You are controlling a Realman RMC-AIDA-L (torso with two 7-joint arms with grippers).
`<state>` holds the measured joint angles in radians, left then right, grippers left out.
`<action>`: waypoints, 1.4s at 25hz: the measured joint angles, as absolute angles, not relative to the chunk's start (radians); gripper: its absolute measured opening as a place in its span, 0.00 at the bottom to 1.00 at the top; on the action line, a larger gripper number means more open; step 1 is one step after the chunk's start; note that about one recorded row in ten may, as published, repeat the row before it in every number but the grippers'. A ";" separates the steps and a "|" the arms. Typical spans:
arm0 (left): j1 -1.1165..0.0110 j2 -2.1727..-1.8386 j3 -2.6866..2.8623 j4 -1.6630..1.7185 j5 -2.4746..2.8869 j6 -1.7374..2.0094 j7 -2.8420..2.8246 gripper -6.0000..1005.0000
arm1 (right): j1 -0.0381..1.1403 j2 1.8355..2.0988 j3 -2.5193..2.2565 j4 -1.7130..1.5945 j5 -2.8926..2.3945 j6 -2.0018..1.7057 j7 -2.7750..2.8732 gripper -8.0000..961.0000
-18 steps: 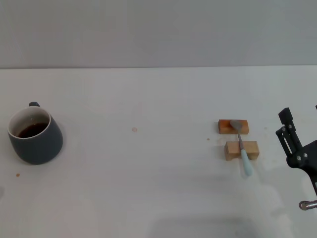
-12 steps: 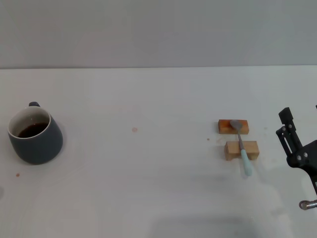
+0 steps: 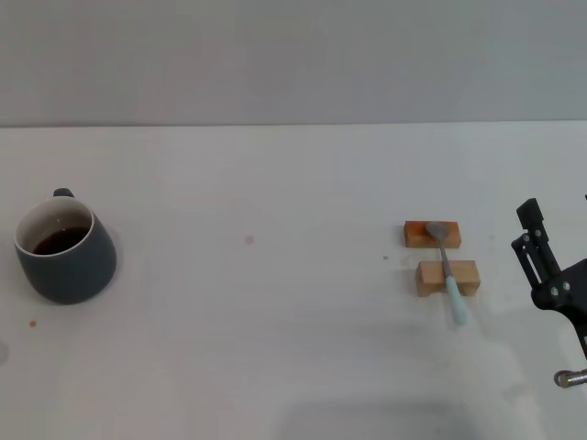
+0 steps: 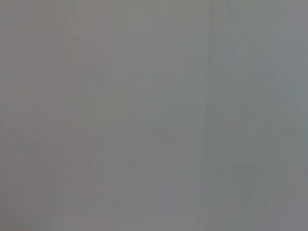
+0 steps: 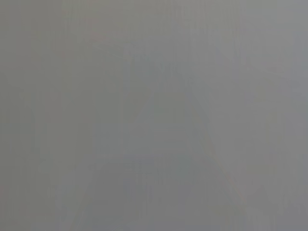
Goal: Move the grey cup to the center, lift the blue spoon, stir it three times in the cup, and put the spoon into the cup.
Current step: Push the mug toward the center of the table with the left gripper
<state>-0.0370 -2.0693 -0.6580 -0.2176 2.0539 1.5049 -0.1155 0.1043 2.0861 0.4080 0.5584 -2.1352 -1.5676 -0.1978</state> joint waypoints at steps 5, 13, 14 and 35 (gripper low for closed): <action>-0.044 -2.067 -0.641 -0.213 2.054 1.506 -0.115 0.00 | 0.106 2.086 0.408 0.558 -2.135 -1.568 -0.198 0.75; -0.051 -2.067 -0.638 -0.206 2.049 1.502 -0.101 0.00 | 0.114 2.088 0.407 0.558 -2.135 -1.563 -0.198 0.75; -0.050 -2.067 -0.639 -0.206 2.048 1.501 -0.101 0.00 | 0.115 2.088 0.407 0.558 -2.134 -1.561 -0.198 0.75; -0.042 -2.066 -0.641 -0.196 2.046 1.497 -0.100 0.00 | 0.121 2.082 0.314 0.513 -1.803 -1.696 -0.197 0.75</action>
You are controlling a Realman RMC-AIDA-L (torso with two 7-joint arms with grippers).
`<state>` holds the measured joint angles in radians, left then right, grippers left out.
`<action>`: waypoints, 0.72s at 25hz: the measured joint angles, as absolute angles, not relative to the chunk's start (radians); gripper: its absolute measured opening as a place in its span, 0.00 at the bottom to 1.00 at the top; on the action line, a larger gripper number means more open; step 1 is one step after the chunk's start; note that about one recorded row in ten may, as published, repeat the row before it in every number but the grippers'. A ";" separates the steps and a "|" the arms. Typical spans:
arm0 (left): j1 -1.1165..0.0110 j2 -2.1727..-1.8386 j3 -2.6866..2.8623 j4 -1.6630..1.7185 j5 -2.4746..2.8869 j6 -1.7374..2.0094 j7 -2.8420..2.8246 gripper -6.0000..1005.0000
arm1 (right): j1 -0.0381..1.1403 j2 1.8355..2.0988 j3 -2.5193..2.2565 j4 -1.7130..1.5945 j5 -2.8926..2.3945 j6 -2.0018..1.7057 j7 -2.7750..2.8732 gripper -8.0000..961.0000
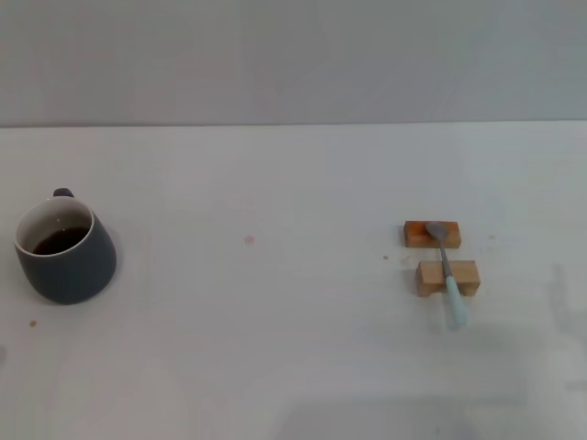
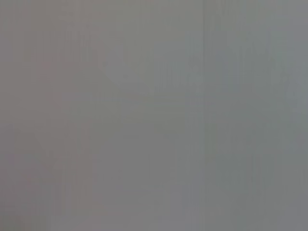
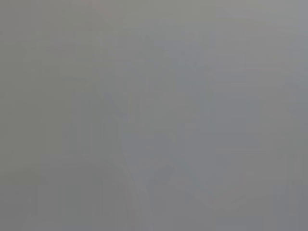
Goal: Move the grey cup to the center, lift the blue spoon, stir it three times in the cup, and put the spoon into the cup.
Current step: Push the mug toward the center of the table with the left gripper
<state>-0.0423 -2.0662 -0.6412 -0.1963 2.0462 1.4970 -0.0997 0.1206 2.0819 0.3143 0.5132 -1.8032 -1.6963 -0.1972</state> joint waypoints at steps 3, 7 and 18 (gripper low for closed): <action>-0.042 -2.066 -0.641 -0.196 2.046 1.497 -0.100 0.00 | 0.113 2.082 0.312 0.510 -1.796 -1.707 -0.197 0.75; -0.042 -2.066 -0.641 -0.196 2.046 1.497 -0.100 0.00 | 0.114 2.082 0.304 0.510 -1.795 -1.707 -0.196 0.75; -0.063 -2.065 -0.661 -0.188 2.046 1.480 -0.100 0.00 | 0.115 2.084 0.286 0.517 -1.800 -1.708 -0.196 0.75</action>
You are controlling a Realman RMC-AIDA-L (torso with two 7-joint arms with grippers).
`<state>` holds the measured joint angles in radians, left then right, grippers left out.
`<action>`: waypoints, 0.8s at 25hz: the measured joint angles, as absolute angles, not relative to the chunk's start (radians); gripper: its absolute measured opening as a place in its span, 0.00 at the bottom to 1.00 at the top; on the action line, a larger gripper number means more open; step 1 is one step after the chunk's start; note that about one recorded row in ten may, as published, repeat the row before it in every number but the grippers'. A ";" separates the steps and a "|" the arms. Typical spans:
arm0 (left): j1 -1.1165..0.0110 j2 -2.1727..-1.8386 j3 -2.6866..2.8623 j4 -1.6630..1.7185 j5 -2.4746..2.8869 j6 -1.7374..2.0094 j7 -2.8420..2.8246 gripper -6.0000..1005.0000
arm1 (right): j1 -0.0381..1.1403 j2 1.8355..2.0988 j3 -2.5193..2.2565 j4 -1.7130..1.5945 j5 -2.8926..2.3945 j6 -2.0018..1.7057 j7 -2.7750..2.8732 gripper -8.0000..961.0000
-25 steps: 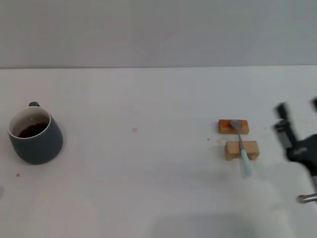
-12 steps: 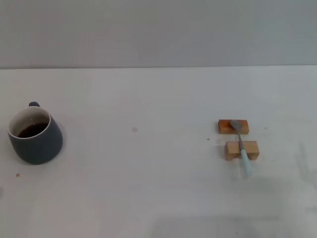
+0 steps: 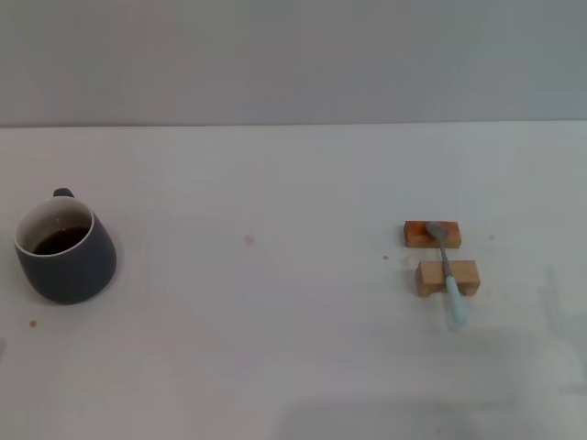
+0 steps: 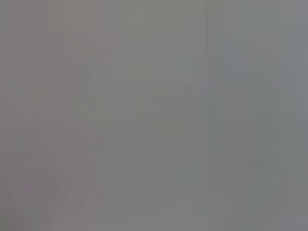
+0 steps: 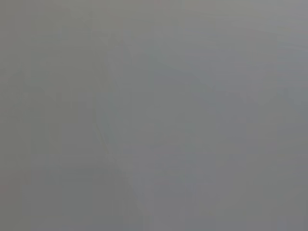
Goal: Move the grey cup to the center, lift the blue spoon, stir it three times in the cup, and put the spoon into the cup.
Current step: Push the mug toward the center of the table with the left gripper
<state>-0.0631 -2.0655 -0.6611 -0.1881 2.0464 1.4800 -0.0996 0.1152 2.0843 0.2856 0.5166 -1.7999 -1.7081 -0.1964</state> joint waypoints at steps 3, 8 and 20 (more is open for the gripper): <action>-0.083 -2.065 -0.668 -0.168 2.046 1.465 -0.100 0.00 | 0.116 2.085 0.275 0.517 -1.800 -1.709 -0.197 0.75; -0.141 -2.066 -0.687 -0.119 2.046 1.393 -0.094 0.00 | 0.115 2.086 0.254 0.520 -1.800 -1.730 -0.197 0.75; -0.261 -2.065 -0.700 -0.099 2.050 1.221 0.018 0.00 | 0.104 2.086 0.236 0.538 -1.800 -1.767 -0.197 0.75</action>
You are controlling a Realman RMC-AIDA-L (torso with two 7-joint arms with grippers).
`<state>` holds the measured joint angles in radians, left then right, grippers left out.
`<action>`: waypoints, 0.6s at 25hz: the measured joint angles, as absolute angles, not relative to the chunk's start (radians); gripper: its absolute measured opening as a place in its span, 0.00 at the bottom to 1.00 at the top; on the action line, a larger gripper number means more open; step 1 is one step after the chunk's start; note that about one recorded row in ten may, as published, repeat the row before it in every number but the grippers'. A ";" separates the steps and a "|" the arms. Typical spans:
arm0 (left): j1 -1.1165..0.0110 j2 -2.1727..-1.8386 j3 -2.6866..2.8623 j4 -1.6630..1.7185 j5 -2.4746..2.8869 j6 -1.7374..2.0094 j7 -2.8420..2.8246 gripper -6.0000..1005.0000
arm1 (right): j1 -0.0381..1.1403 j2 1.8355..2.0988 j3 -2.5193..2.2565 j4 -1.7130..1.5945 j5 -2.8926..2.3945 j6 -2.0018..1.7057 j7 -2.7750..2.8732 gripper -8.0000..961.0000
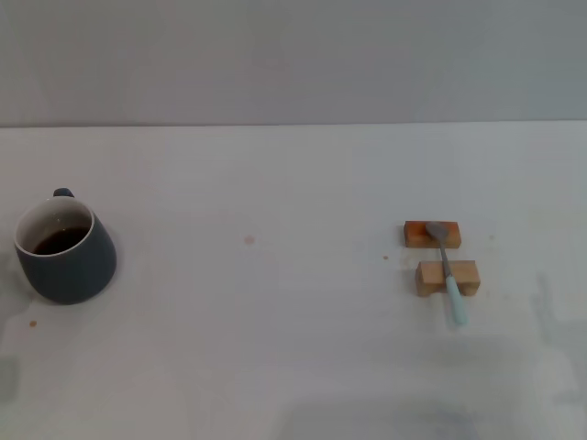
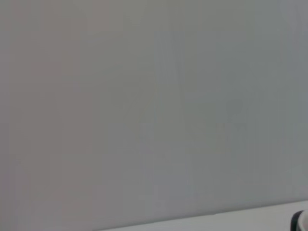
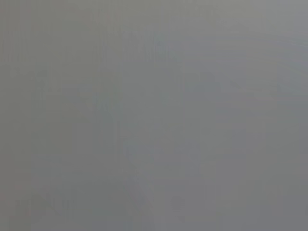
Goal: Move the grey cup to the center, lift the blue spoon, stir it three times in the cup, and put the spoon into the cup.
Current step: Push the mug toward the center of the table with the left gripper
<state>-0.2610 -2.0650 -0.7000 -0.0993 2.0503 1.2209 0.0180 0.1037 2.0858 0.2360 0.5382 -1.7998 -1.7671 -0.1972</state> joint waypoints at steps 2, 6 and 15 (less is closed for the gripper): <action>-0.273 -2.065 -0.698 -0.097 2.051 1.203 0.018 0.00 | 0.103 2.086 0.230 0.539 -1.799 -1.772 -0.197 0.75; -0.297 -2.065 -0.696 -0.094 2.055 1.161 0.041 0.00 | 0.103 2.086 0.217 0.543 -1.799 -1.789 -0.197 0.75; -0.306 -2.065 -0.676 -0.103 2.055 1.136 0.084 0.00 | 0.102 2.085 0.209 0.545 -1.799 -1.801 -0.197 0.75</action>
